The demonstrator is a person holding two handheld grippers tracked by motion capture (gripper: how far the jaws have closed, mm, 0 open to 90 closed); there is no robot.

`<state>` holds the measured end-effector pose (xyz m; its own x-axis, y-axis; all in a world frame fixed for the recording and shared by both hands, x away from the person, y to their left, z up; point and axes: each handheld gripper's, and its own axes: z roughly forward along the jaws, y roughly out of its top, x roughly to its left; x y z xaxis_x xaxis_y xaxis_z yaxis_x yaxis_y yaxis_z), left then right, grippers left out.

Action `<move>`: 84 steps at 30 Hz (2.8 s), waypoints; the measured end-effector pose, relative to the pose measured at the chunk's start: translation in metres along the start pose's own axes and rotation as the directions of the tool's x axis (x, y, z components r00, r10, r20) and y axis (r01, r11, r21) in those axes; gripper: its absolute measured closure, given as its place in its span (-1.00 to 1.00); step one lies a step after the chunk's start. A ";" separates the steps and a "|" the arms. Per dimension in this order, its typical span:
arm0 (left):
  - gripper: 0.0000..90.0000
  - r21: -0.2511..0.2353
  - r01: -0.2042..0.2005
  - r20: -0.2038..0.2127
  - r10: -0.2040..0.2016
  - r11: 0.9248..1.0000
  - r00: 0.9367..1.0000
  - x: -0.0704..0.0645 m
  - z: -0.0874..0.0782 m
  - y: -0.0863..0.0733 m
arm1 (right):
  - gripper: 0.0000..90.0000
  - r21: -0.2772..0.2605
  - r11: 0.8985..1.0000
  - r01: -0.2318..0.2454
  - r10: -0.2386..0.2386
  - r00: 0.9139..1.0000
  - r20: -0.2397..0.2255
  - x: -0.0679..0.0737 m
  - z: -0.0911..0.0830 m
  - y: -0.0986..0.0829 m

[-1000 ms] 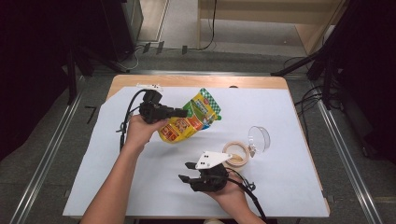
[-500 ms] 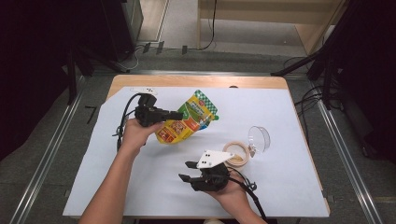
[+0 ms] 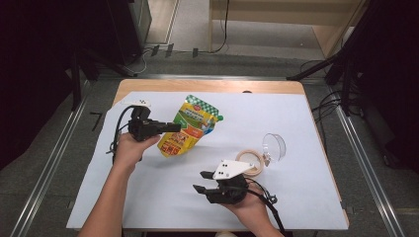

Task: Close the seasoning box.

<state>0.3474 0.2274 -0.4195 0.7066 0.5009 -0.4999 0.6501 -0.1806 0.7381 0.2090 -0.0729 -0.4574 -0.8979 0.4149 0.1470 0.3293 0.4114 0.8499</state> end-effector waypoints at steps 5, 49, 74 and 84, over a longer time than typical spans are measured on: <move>0.99 -0.009 -0.001 -0.013 0.001 1.000 1.000 0.000 -0.009 -0.008 | 0.21 0.004 1.000 -0.008 0.008 1.000 0.002 -0.002 0.000 -0.001; 0.49 -0.055 -0.061 -0.060 0.058 0.997 0.997 -0.033 -0.065 -0.007 | 0.25 0.030 0.999 0.014 -0.014 1.000 0.016 -0.008 0.003 -0.001; 0.15 -0.083 -0.072 -0.209 0.053 0.994 0.977 -0.046 -0.093 0.034 | 0.25 0.078 0.996 -0.036 0.037 0.999 -0.020 -0.021 -0.013 0.013; 0.11 -0.102 -0.020 -0.285 -0.010 0.995 0.959 -0.023 -0.096 0.028 | 0.27 0.082 0.995 -0.055 0.055 0.998 -0.004 -0.033 -0.028 0.020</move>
<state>0.3229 0.2925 -0.3439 0.5915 0.7229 -0.3572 0.6040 -0.1037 0.7902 0.2369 -0.1011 -0.4313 -0.8795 0.4335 0.1961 0.4010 0.4534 0.7960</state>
